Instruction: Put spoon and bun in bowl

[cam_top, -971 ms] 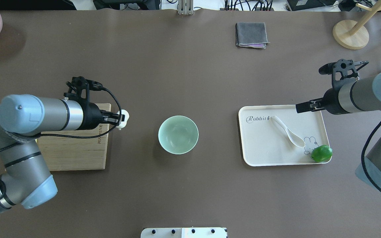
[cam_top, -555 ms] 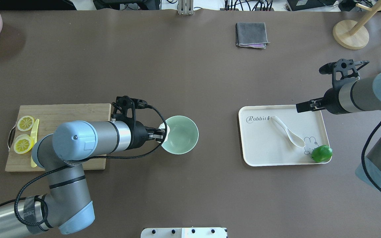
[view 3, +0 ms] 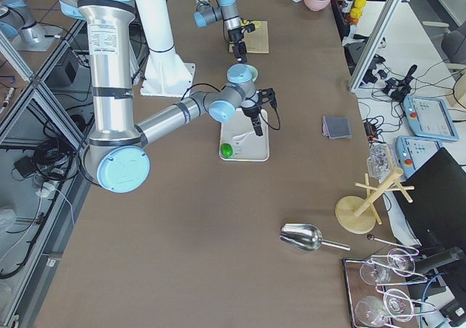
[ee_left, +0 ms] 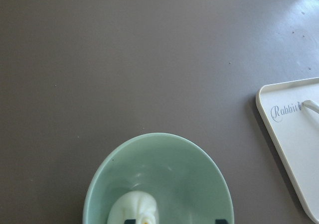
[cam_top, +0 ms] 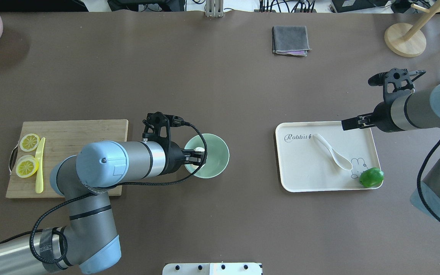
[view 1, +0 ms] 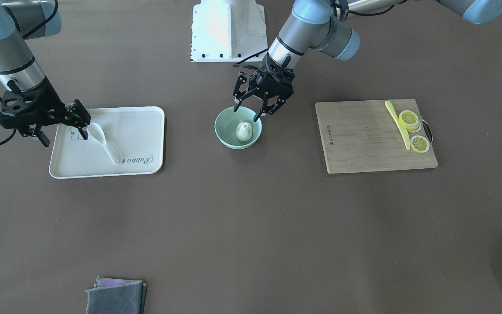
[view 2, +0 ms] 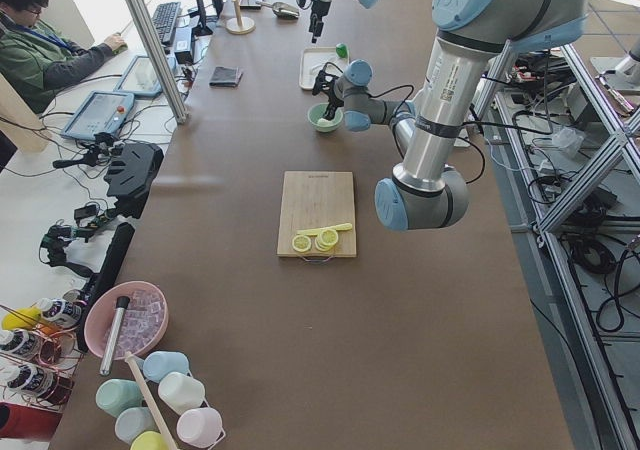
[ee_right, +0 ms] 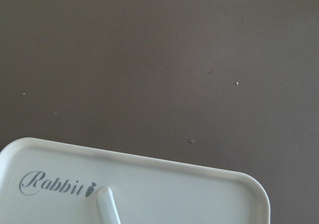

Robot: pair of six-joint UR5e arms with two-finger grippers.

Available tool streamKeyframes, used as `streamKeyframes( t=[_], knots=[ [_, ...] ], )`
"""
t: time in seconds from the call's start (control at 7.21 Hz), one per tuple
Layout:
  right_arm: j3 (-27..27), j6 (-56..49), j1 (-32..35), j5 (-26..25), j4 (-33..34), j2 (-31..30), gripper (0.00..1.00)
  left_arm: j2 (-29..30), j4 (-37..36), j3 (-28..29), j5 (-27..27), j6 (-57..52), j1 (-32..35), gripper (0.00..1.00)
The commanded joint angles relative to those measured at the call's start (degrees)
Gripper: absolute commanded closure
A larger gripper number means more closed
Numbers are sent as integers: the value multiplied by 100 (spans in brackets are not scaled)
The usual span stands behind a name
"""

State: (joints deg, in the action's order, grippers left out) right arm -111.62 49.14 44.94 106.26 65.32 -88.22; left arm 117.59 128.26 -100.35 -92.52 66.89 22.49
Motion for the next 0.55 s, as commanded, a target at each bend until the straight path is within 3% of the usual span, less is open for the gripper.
streamKeyframes(
  t=[0.0, 0.14, 0.42],
  knots=[
    [35, 17, -117, -227, 16, 119, 0, -61, -823, -455, -760, -592, 576, 1],
    [87, -1, -283, -255, 33, 233, 0, -339, -1386, -659, -1855, -1503, 1451, 1],
    [184, -245, -686, -473, 42, 296, 1, -1330, -1462, -582, -3545, -4030, 3261, 1]
  ],
)
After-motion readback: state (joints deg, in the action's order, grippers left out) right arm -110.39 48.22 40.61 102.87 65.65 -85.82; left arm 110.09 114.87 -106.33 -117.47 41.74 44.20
